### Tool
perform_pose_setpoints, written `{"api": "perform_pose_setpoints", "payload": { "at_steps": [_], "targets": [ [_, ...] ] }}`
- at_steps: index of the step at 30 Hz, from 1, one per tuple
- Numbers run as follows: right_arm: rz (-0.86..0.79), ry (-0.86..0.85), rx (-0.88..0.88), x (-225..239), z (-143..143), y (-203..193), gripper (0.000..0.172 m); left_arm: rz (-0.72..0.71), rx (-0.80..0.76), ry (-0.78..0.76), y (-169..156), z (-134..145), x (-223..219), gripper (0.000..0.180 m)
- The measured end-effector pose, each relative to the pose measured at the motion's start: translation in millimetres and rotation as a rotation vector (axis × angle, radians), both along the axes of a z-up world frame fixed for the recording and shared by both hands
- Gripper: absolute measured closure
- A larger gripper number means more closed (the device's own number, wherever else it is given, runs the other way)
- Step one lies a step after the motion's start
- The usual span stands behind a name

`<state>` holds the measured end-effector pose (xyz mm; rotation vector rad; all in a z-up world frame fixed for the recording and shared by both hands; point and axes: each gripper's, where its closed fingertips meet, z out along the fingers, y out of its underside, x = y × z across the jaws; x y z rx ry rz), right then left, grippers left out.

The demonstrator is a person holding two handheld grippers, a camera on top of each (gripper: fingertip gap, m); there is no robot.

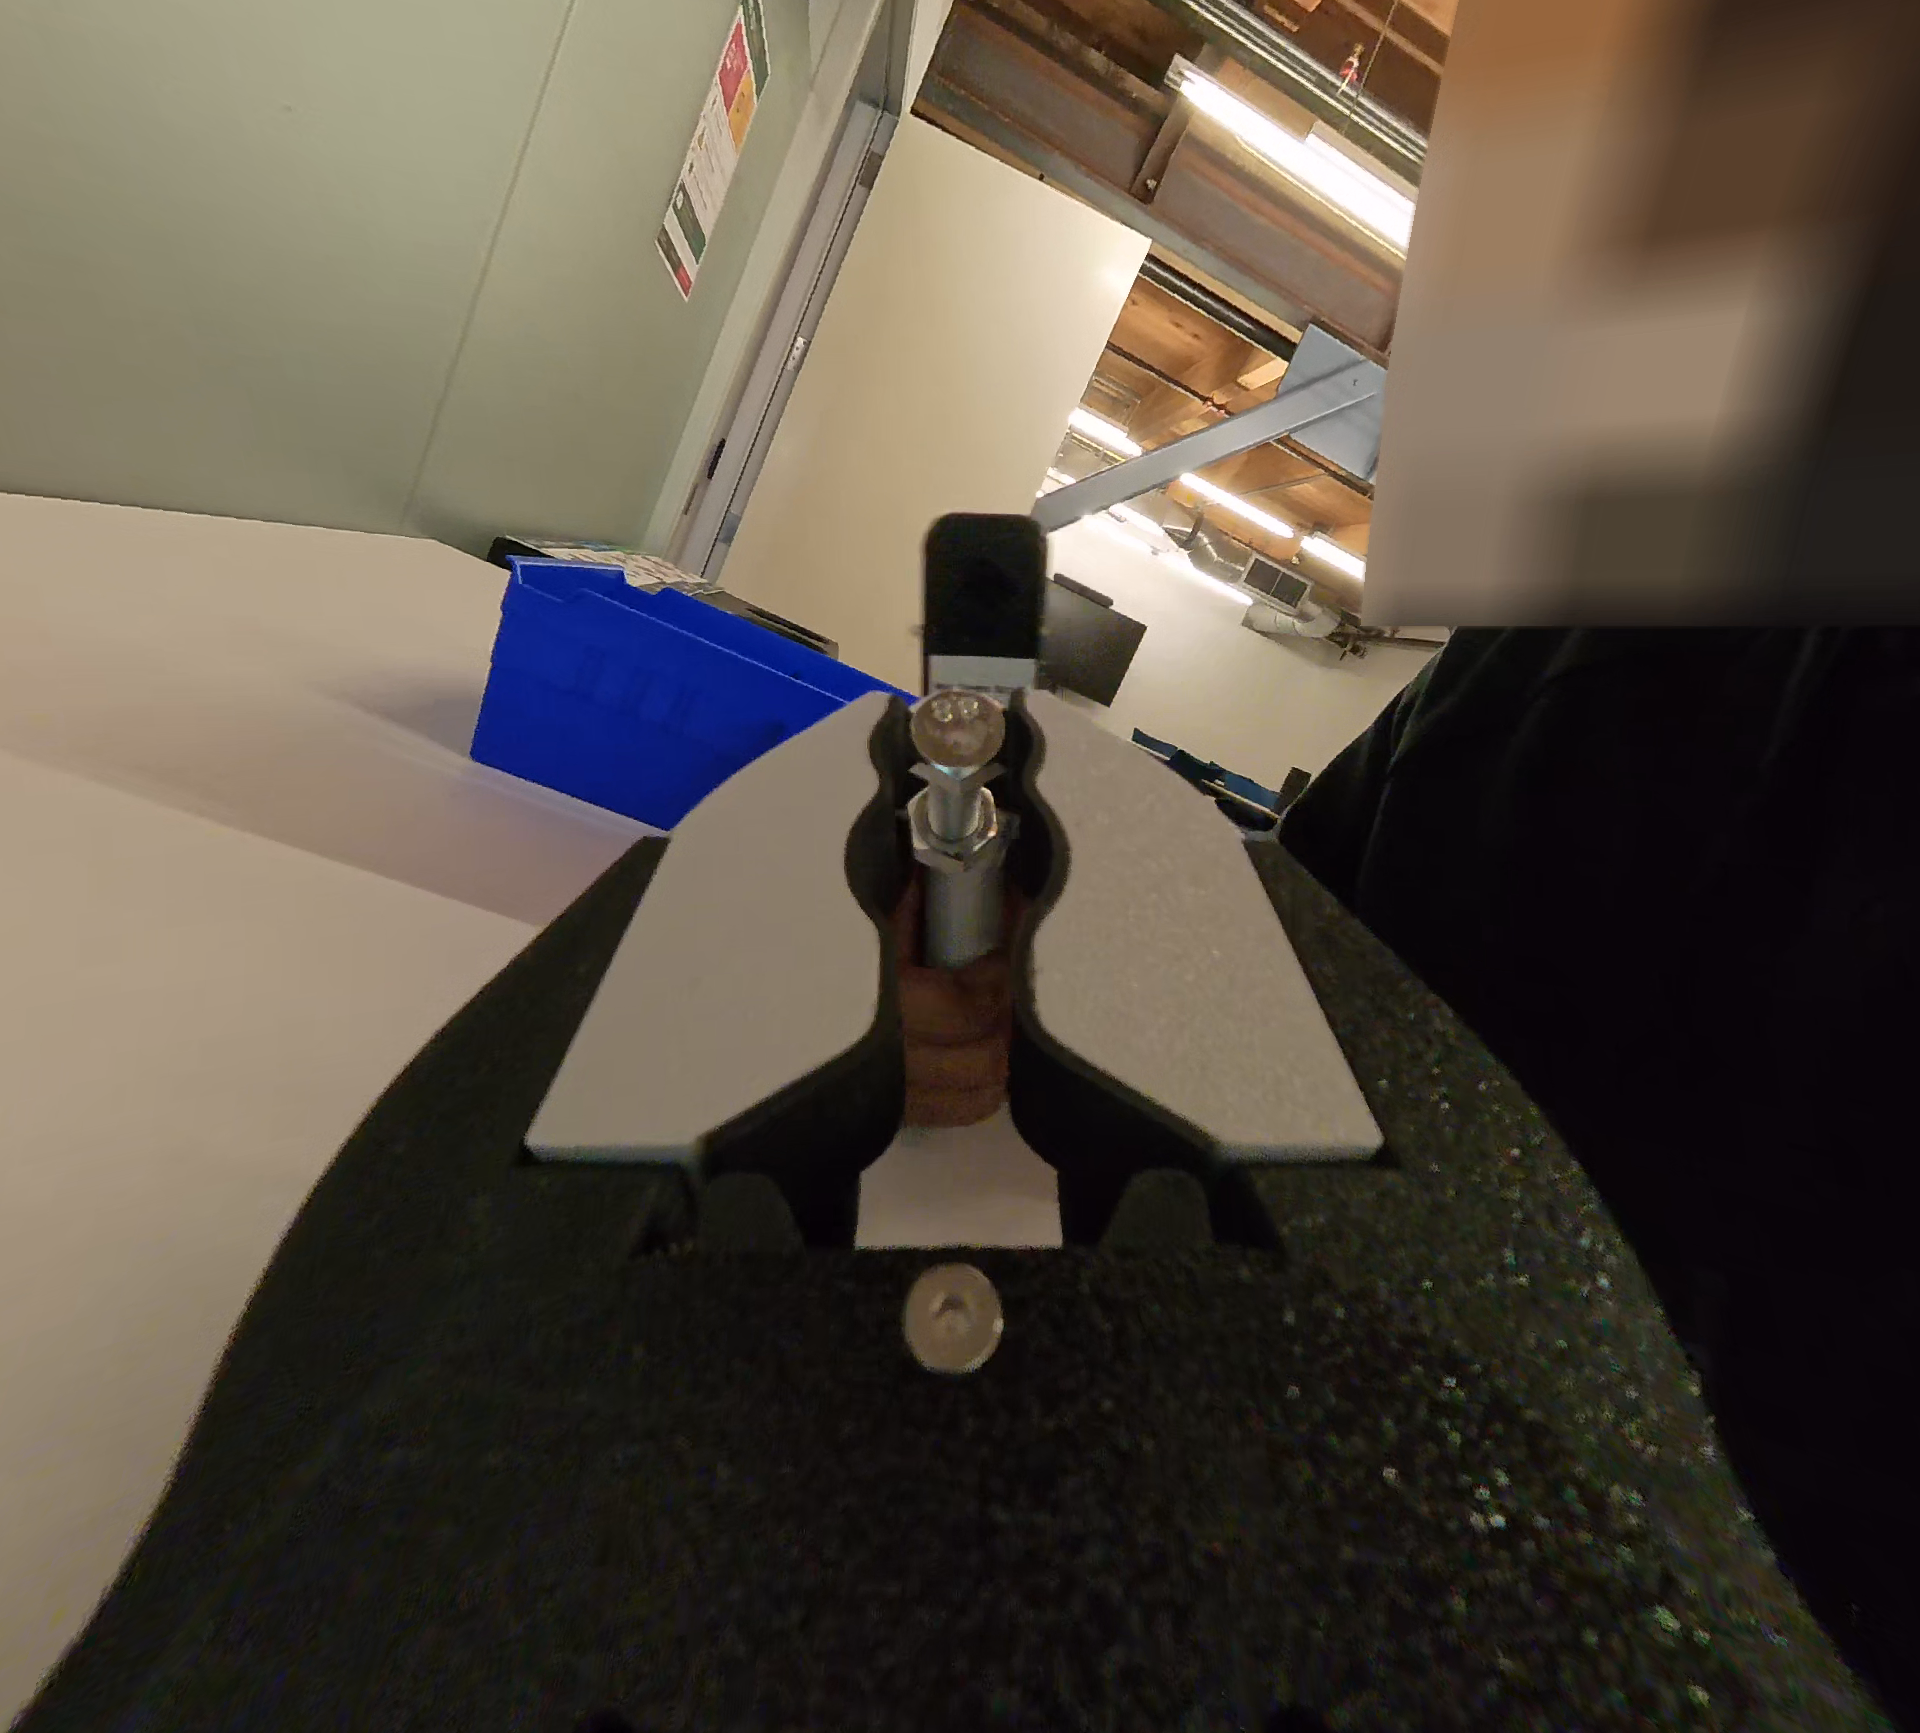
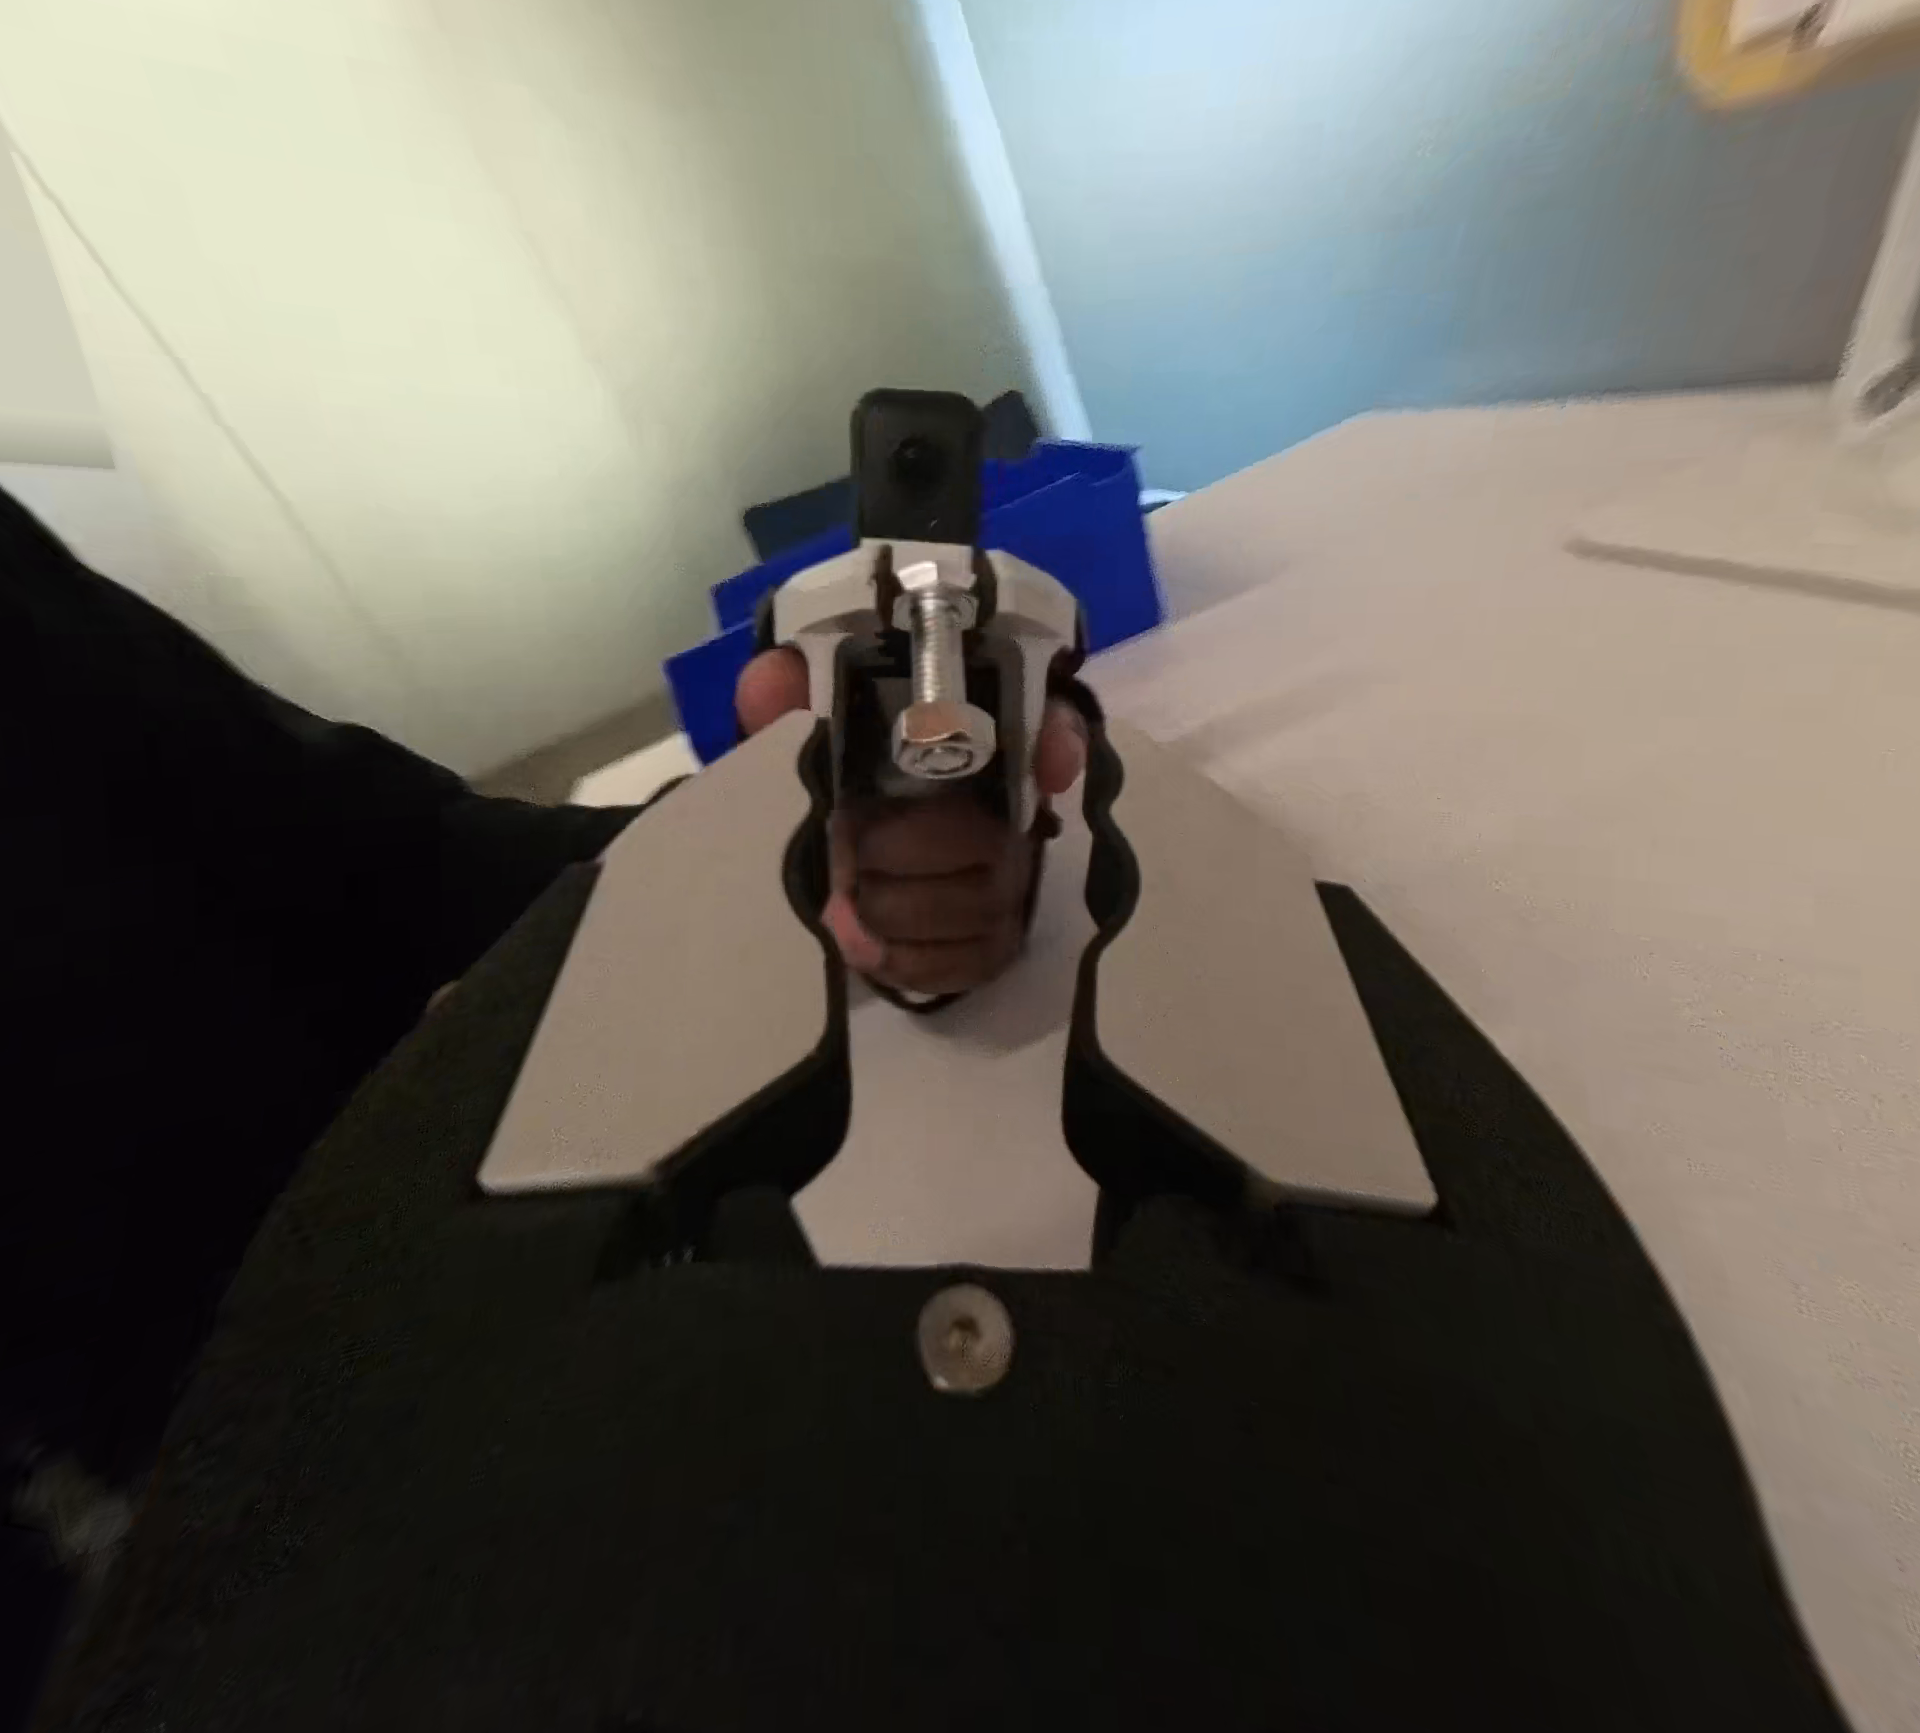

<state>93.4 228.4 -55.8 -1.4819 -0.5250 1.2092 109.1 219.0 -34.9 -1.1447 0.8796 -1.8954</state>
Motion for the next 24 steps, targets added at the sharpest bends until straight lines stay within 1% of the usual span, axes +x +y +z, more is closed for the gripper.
{"api": "perform_pose_setpoints", "payload": {
  "at_steps": [3,4,5,6,7,9,13,14,15,16,17,19,21,24],
  "targets": [
    [0.081,0.037,-0.085,-7,-7,-4,0.129,-0.017,0.013,0.007,-3,-1,2,0.163],
    [0.079,0.026,-0.082,-8,-9,-4,0.135,-0.019,0.016,0.011,-3,-1,2,0.163],
    [0.049,0.005,-0.051,-8,-9,-3,0.146,-0.02,0.017,0.015,-4,-2,3,0.163],
    [0.004,-0.031,0.011,-6,-8,-1,0.153,-0.012,0.015,0.021,-3,-2,4,0.163],
    [-0.056,-0.098,0.093,-5,-8,1,0.153,-0.01,0.009,0.023,-2,-2,4,0.163],
    [-0.217,-0.309,0.321,0,-10,5,0.153,-0.005,-0.002,0.036,0,-4,5,0.163],
    [-0.551,-0.857,0.916,9,-7,9,0.152,-0.002,-0.01,0.061,0,-7,8,0.163],
    [-0.594,-0.951,1.027,8,-6,8,0.152,-0.002,-0.009,0.062,0,-7,8,0.163],
    [-0.595,-0.974,1.075,6,-5,5,0.151,-0.002,-0.007,0.062,0,-7,8,0.163],
    [-0.562,-0.924,1.048,3,-4,1,0.146,0.0,-0.006,0.059,0,-6,8,0.163],
    [-0.514,-0.828,0.964,1,-2,-2,0.139,0.001,-0.007,0.052,0,-6,7,0.163],
    [-0.417,-0.616,0.736,1,4,-3,0.128,0.001,-0.01,0.036,1,-4,6,0.163],
    [-0.283,-0.426,0.51,1,4,-3,0.12,0.004,-0.014,0.019,1,-2,4,0.163],
    [-0.078,-0.158,0.192,-2,1,-5,0.121,-0.002,-0.01,0.008,1,-1,2,0.163]
  ]
}}
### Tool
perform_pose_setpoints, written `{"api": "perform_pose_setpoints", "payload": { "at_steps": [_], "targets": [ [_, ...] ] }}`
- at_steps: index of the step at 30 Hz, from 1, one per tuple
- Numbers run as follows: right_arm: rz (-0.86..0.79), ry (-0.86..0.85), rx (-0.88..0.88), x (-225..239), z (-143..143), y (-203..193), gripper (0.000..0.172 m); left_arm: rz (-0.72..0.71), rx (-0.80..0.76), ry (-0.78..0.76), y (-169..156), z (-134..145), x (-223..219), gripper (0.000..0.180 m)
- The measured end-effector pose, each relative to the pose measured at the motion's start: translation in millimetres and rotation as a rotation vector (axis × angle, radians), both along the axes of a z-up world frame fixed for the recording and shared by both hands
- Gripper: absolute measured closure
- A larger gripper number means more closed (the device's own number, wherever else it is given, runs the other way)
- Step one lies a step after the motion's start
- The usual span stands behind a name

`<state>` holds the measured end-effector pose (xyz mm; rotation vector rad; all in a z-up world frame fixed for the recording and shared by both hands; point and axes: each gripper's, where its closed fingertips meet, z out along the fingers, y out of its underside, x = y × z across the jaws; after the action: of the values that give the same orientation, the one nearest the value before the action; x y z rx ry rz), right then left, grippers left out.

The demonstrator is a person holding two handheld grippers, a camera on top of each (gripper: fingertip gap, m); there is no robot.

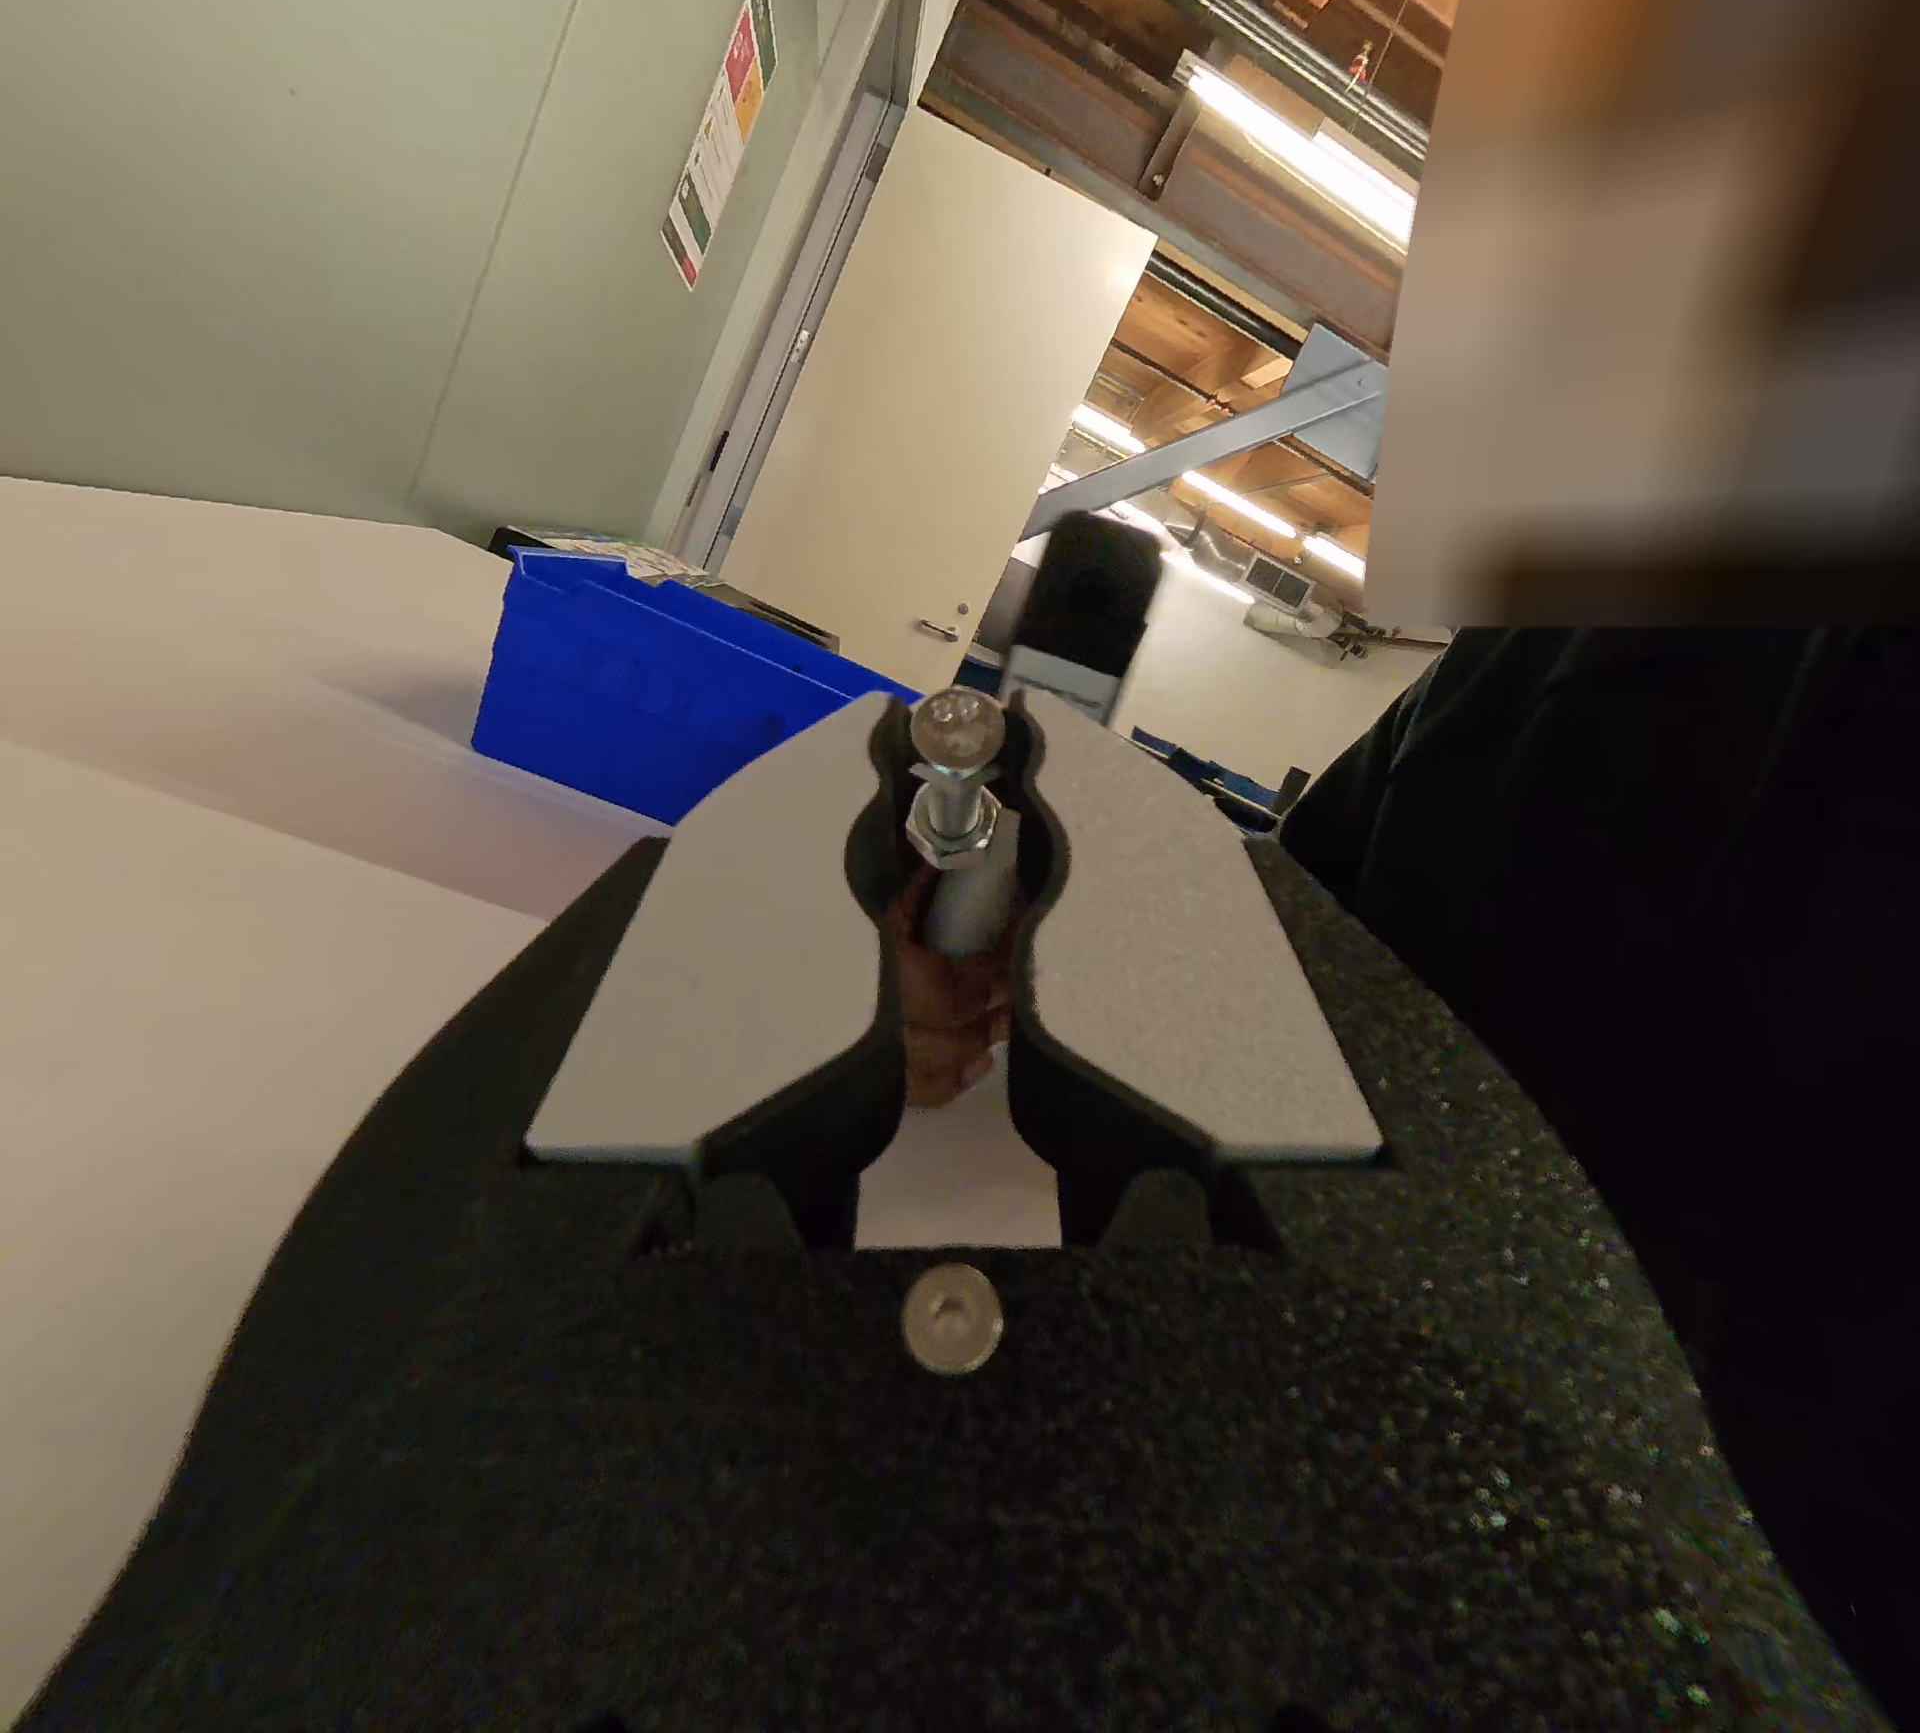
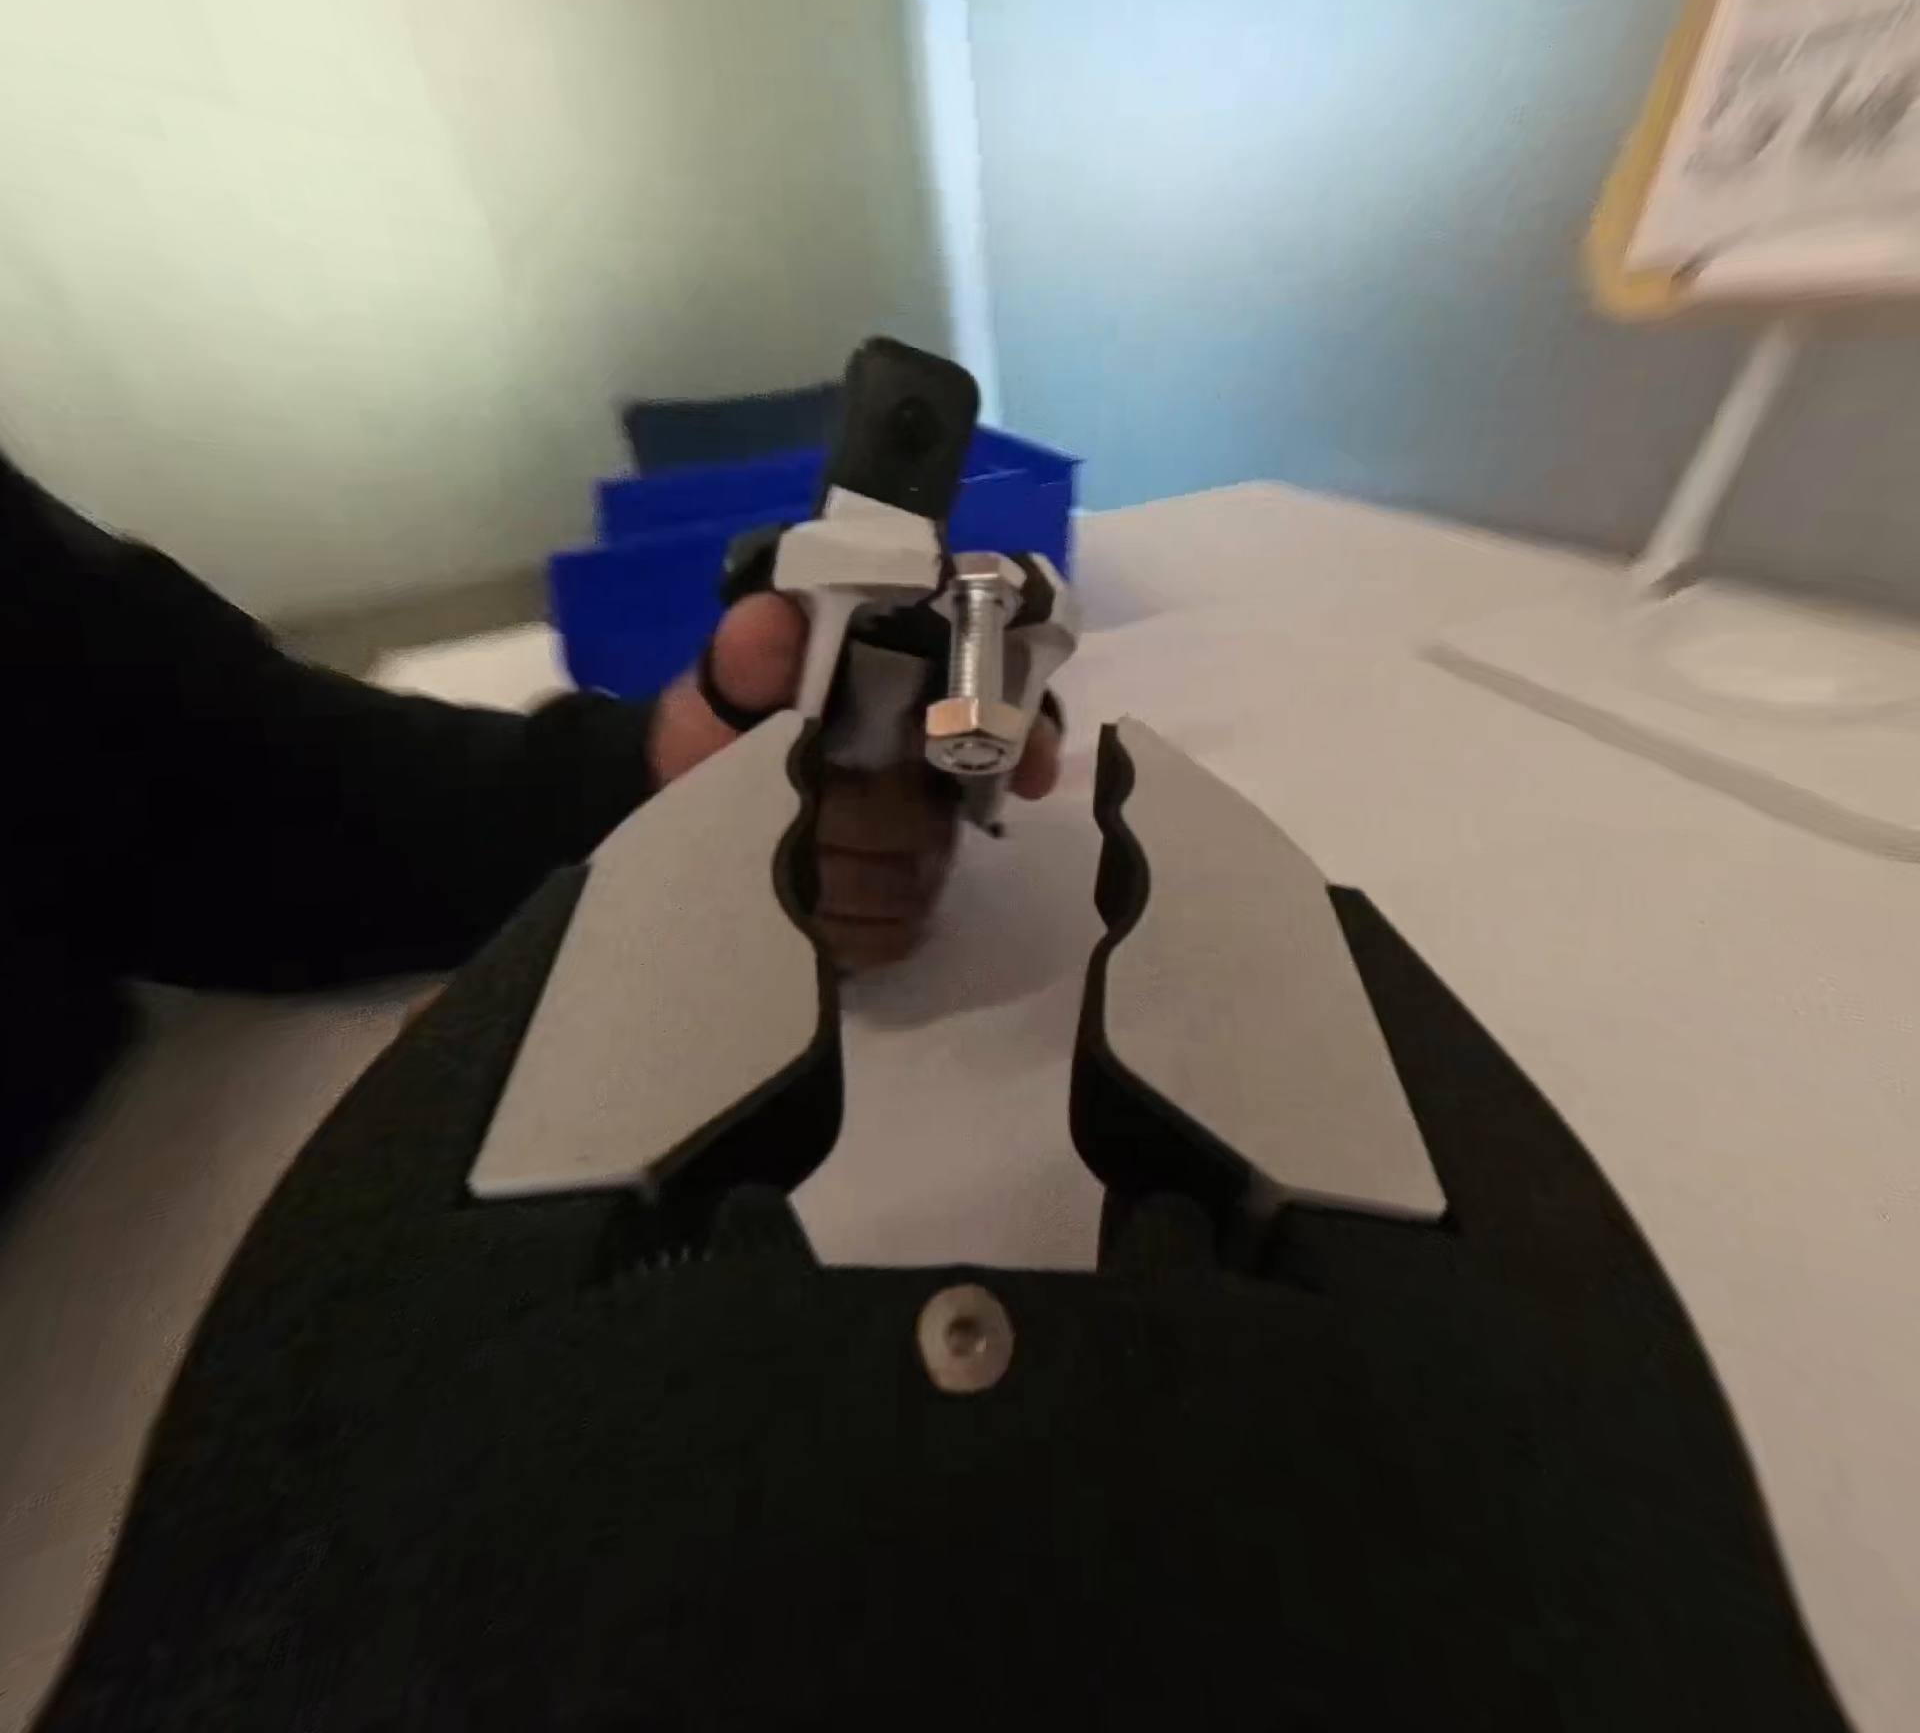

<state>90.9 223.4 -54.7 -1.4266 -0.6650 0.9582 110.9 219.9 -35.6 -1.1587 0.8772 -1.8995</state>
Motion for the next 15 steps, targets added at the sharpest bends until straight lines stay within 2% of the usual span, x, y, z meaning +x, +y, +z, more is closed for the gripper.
{"api": "perform_pose_setpoints", "payload": {
  "at_steps": [4,5,7,10,15],
  "targets": [
    [0.173,0.237,-0.272,-3,-2,-2,0.13,-0.023,0.021,-0.001,-5,0,0,0.163],
    [0.195,0.26,-0.294,-4,-2,-3,0.134,-0.027,0.025,0.001,-5,0,0,0.163],
    [0.161,0.252,-0.257,-2,-2,-1,0.152,-0.031,0.028,0.003,-7,0,1,0.163],
    [-0.013,0.029,-0.008,0,-7,4,0.152,-0.018,0.014,0.016,-3,-2,2,0.163],
    [-0.454,-0.625,0.676,8,-8,10,0.152,-0.007,0.008,0.027,-2,-3,4,0.163]
  ]
}}
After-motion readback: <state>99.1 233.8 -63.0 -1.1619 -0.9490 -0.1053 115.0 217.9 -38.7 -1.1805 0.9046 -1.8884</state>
